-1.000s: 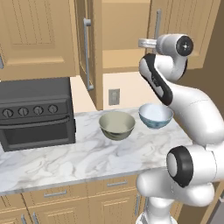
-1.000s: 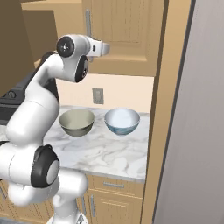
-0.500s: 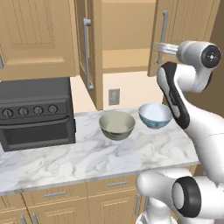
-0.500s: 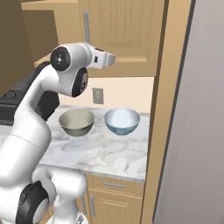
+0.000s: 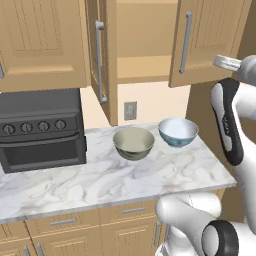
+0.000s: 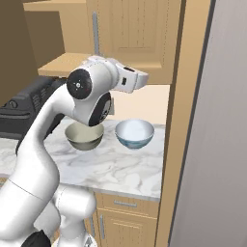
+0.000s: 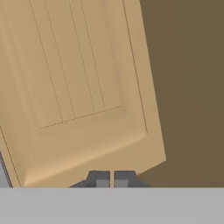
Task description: Open the cabinet. Pick the bowls from the counter and place them in the cabinet. Then close the cabinet.
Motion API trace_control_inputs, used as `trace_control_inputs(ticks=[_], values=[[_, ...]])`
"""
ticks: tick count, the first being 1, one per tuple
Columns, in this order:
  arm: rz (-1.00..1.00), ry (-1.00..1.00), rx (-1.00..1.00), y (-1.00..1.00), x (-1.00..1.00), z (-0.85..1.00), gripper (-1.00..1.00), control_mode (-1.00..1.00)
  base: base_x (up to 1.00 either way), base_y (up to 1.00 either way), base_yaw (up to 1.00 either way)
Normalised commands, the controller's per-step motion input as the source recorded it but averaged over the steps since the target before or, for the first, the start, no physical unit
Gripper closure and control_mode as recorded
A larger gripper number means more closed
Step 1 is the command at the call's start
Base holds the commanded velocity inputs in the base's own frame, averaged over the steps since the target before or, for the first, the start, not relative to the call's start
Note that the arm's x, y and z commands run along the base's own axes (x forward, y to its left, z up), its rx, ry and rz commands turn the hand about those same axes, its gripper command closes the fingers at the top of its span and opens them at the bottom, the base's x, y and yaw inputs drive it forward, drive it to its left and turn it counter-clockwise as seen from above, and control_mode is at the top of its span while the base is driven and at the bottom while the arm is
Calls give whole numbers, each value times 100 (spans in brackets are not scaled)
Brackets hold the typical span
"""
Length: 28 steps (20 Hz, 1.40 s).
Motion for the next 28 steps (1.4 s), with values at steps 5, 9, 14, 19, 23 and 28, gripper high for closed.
trace_control_inputs(ticks=[5, 9, 14, 19, 23, 28], values=[[9, 0, -9, 84, -21, 8, -100, -100, 0, 0, 0], [16, 0, -15, 100, -39, 26, -100, -100, 0, 0, 0], [16, 0, -13, 100, -10, 22, -100, -100, 0, 0, 0], [11, 0, -10, 90, 4, 15, -100, -100, 0, 0, 0], [5, 5, -8, 64, 38, 6, -100, -100, 0, 0, 0], [-2, 30, 0, -7, 56, 0, -100, -100, 0, 0, 0]])
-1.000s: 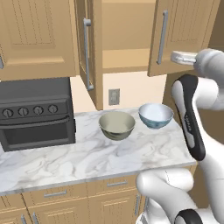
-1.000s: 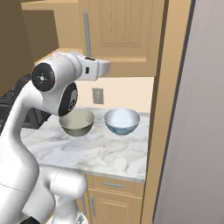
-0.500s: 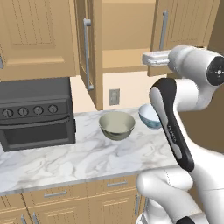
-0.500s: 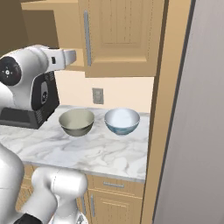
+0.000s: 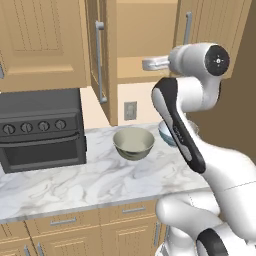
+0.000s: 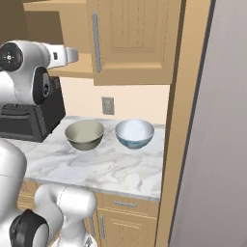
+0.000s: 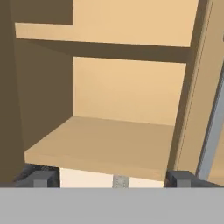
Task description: Open the cabinet. Pick the bowls from the counter and place them in the cabinet. Then close the cabinet.
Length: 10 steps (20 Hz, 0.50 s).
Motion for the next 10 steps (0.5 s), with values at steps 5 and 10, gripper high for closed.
trace_control_inputs(ticks=[5, 10], values=[[-1, 17, -1, 4, 66, 0, -100, -100, 0, 0, 0], [0, 0, 0, 10, 69, 0, -100, -100, 0, 0, 0]])
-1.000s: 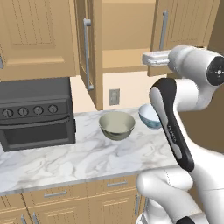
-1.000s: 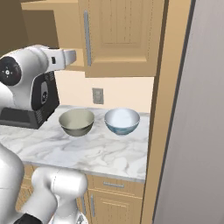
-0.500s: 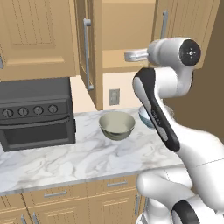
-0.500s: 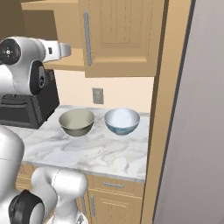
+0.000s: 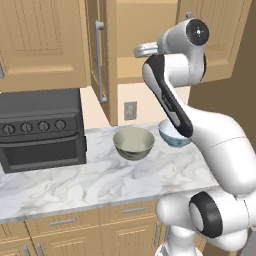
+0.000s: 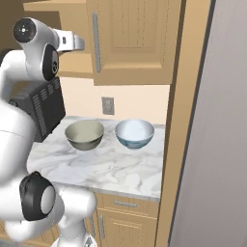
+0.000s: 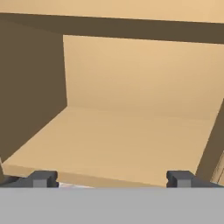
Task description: Open the cabinet. Pick the bowls from the counter and place them in the cabinet. Then close the cabinet.
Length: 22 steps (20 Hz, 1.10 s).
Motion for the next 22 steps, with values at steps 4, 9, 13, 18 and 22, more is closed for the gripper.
trace_control_inputs(ticks=[4, 9, 13, 18, 22], values=[[-7, -1, -4, 0, 53, 0, -100, -100, 0, 0, 0], [-12, -7, -13, 0, 43, -4, -100, -100, 0, 0, 0], [-12, -8, -17, 0, 44, -9, -100, -100, 0, 0, 0], [-4, -3, -16, 0, 47, -12, -100, -100, 0, 0, 0], [-5, -1, -18, 1, 56, -9, -100, -100, 0, 0, 0]])
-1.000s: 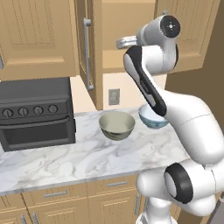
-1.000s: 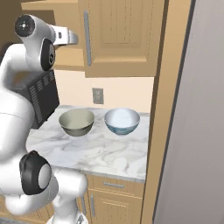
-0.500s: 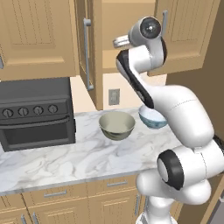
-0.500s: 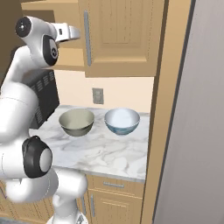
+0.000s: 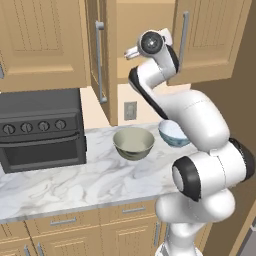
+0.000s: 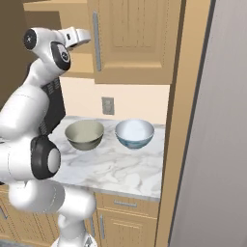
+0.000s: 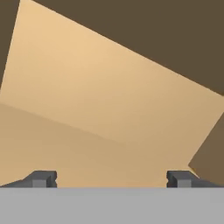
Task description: Open the cabinet. Pick the bowls from the counter and place them in the cabinet. Then close the cabinet.
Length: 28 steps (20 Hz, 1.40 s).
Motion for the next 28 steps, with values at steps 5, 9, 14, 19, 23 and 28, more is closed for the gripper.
trace_control_inputs(ticks=[5, 9, 14, 19, 23, 28], values=[[-23, 2, -25, -26, 1, 0, -100, -100, 0, 0, 0], [-38, 1, -23, -92, -63, 0, -100, -100, 0, 0, 0], [-38, 0, -17, -100, -84, 0, -100, -100, 0, 0, 0], [-37, 0, -6, -100, -81, 4, -100, -100, 0, 0, 0], [-34, 0, 0, -100, -79, 8, -100, -100, 0, 0, 0], [-29, 0, 5, -100, -85, 1, -100, -100, 0, 0, 0]])
